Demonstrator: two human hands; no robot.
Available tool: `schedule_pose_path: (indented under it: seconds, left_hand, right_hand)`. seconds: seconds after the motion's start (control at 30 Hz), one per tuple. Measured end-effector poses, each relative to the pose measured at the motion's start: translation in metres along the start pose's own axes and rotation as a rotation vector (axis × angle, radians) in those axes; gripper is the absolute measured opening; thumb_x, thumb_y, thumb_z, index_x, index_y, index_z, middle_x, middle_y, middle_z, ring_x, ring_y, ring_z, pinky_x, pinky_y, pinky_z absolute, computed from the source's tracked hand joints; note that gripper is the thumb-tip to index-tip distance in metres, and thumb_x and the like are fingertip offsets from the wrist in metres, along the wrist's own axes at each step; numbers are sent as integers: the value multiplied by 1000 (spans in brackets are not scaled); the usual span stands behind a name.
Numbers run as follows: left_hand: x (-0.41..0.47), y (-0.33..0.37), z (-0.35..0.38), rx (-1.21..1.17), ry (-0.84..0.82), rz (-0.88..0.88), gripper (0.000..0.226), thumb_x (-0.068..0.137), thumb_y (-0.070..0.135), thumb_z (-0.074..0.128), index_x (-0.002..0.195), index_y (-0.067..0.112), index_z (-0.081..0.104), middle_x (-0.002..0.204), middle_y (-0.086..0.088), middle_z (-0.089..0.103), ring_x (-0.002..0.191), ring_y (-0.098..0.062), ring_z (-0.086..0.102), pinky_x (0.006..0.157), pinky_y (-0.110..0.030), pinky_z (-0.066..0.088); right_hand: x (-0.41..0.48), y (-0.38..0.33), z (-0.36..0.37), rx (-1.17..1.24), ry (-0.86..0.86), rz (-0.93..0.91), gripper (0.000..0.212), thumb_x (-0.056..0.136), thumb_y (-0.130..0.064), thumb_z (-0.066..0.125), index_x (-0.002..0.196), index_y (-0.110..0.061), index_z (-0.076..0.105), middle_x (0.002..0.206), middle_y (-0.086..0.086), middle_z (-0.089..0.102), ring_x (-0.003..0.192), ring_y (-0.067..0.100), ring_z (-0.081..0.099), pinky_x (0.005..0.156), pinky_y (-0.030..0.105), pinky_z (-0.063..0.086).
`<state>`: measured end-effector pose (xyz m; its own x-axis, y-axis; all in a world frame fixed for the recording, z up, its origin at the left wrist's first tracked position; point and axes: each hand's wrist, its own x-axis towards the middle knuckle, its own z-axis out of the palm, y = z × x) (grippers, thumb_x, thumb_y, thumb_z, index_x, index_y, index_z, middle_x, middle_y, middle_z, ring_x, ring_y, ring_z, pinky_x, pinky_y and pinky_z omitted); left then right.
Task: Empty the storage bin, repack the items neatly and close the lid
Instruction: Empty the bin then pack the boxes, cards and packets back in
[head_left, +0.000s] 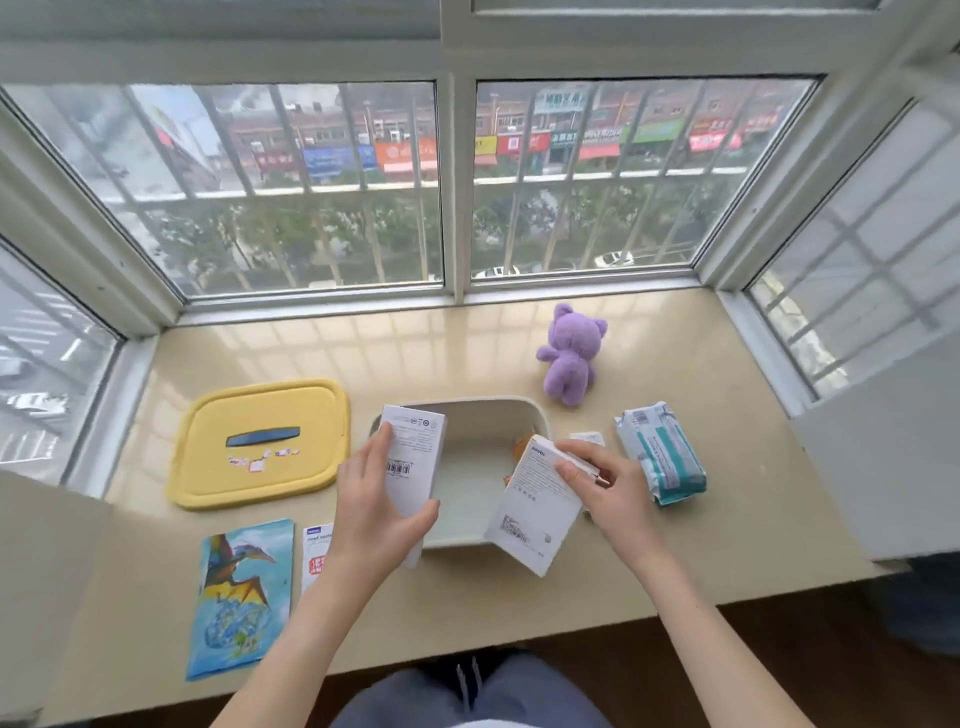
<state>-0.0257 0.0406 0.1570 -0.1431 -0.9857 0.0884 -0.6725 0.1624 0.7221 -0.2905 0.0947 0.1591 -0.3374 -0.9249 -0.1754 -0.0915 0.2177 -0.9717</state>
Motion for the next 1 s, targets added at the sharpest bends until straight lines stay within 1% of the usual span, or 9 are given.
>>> schedule_pose_path:
  seconds: [0.13,0.23,0.33,0.4,0.47,0.63,0.73,0.9,1.0]
  left_hand:
    - [-9,-7,2,-3,-43,44,96,64,34,71,149,13,33,137,-5,45,117,-15,34,101,-27,27]
    - [-12,-12,6,0,-57,46,97,67,25,80,149,13,32,137,-8,45,120,-18,33,103,-30,28]
    - [-13,-11,12,13,-69,25,98,67,21,84,149,14,32,136,-9,46,122,-22,34,104,-32,29]
    - [-13,-8,19,19,-79,27,98,66,28,82,149,14,32,137,-9,46,122,-23,35,103,-32,29]
    - [-14,-1,28,32,-81,34,98,64,37,74,149,13,33,137,-10,46,122,-24,37,102,-30,28]
    - [-22,28,62,32,-46,-8,98,62,37,70,149,11,34,138,-11,46,125,-28,39,103,-28,27]
    - [-30,52,94,40,-34,-14,100,62,39,71,150,12,33,138,-10,45,124,-25,38,102,-28,28]
    - [-45,105,169,36,-9,-73,100,64,53,65,148,9,35,136,-8,47,120,-18,39,103,-32,33]
    - [-48,142,217,-5,-29,-140,100,64,46,71,149,10,32,135,-6,47,120,-20,40,104,-30,32]
  right_hand:
    - [-19,12,-2,-8,53,17,20,86,-14,74,104,-22,75,107,1,72,93,10,68,74,21,54]
    - [-29,19,-12,-55,77,58,23,83,-14,77,104,-25,75,110,-6,71,100,8,66,81,30,58]
    - [-37,26,-31,-62,112,92,25,82,-12,78,103,-24,75,107,-11,72,99,9,68,82,37,59]
    - [-38,30,-45,-63,126,105,25,82,-12,77,103,-25,74,108,-9,72,99,10,68,80,36,60]
    - [-36,33,-60,-81,121,102,25,83,-14,77,105,-25,74,111,-6,72,100,9,67,77,30,59]
    - [-22,39,-100,-72,94,79,23,84,-13,76,105,-23,73,108,-8,72,97,8,68,71,19,55]
    - [-8,50,-133,-66,56,79,23,84,-18,76,106,-25,73,114,-6,69,103,11,65,69,18,54]
    - [17,70,-207,-33,10,118,22,84,-21,77,102,-34,74,114,-10,69,103,11,67,76,24,57]
    - [27,75,-256,-39,-11,154,21,85,-20,75,103,-31,73,110,-10,71,96,9,69,69,20,55]
